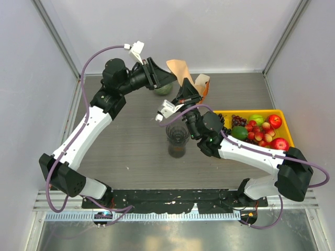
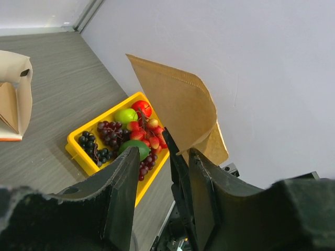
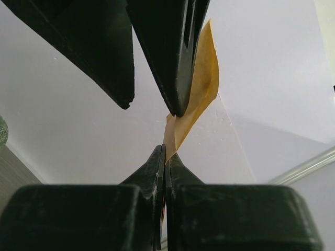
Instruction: Place the coffee filter in the dripper
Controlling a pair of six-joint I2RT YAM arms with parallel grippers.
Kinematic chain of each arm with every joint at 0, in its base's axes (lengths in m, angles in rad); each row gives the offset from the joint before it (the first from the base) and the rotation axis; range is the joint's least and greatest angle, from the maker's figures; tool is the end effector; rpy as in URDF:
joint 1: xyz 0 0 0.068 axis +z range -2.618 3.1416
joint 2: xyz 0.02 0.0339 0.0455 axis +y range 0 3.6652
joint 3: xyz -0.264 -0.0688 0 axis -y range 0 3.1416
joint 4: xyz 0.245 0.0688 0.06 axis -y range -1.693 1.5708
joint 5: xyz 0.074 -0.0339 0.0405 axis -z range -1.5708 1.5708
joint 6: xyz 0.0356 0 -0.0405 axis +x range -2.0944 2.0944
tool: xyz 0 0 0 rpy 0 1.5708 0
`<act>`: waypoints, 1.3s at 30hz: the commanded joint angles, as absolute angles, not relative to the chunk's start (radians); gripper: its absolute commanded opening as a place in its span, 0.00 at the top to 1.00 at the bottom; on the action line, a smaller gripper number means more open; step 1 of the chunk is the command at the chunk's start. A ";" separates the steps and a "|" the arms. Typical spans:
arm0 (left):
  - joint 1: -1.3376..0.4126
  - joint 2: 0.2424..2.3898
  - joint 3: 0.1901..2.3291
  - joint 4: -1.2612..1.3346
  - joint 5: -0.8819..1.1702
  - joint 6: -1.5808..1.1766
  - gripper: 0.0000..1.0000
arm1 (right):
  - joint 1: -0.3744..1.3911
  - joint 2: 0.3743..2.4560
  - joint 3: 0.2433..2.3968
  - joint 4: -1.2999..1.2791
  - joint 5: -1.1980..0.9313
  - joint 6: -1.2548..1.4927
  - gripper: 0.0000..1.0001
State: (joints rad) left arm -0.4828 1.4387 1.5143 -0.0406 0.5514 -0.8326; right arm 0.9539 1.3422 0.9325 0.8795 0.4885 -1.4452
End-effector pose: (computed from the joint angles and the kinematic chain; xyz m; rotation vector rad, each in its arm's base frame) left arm 0.2830 -0.1694 0.4572 0.1908 1.7255 -1.4277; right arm 0.1888 0.2373 0.3758 -0.8633 0.8156 -0.7020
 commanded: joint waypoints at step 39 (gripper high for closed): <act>-0.420 1.301 1.353 0.144 0.532 -0.897 0.48 | 0.953 1.325 1.022 0.830 0.592 -1.330 0.95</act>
State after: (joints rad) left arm -0.4232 1.3113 1.3281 0.0753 0.5415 -0.8848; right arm 0.9527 1.3418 0.9833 0.8032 0.5758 -1.3579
